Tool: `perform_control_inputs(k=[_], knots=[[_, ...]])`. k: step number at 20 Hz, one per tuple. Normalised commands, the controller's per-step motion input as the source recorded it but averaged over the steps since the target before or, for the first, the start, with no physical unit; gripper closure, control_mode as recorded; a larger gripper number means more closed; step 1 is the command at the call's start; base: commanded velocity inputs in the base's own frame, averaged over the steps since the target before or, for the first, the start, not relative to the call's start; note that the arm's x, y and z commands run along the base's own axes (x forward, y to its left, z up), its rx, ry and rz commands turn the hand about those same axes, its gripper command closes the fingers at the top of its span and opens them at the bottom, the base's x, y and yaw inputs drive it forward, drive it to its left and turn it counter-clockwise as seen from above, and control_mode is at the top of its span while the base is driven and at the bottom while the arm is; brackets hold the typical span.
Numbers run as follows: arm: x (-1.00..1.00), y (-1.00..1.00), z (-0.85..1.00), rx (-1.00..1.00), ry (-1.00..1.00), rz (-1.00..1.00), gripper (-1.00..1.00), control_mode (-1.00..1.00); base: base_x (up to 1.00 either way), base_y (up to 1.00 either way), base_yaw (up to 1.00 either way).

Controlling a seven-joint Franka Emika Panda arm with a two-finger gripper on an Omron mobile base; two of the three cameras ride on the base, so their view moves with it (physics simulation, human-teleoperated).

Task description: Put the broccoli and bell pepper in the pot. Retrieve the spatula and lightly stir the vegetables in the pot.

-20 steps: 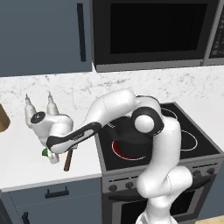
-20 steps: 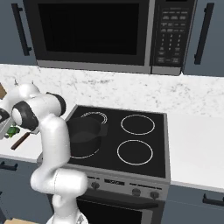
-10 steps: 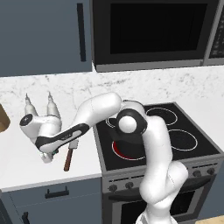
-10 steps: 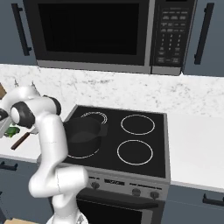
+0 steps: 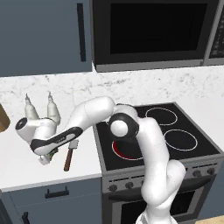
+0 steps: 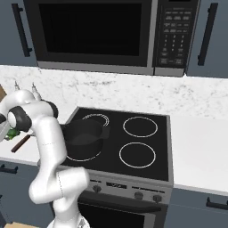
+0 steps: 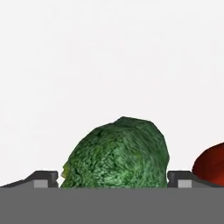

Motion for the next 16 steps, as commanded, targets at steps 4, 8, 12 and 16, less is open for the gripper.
perform_control_inputs(k=[4, 8, 12, 16], knots=[[0.00, -0.33, -0.03, 0.00, 0.00, 0.00, 1.00, -1.00, 0.00, 0.00, 0.00], [-0.32, -0.63, 0.12, 0.00, -0.08, 0.01, 1.00, -1.00, 0.00, 0.00, 0.00], [-0.71, -0.84, 0.51, -0.01, -0.18, 0.08, 1.00, -1.00, 0.00, 0.00, 0.00], [-0.75, -0.76, 0.86, -0.01, -0.16, 0.02, 1.00, -1.00, 0.00, 0.00, 0.00]])
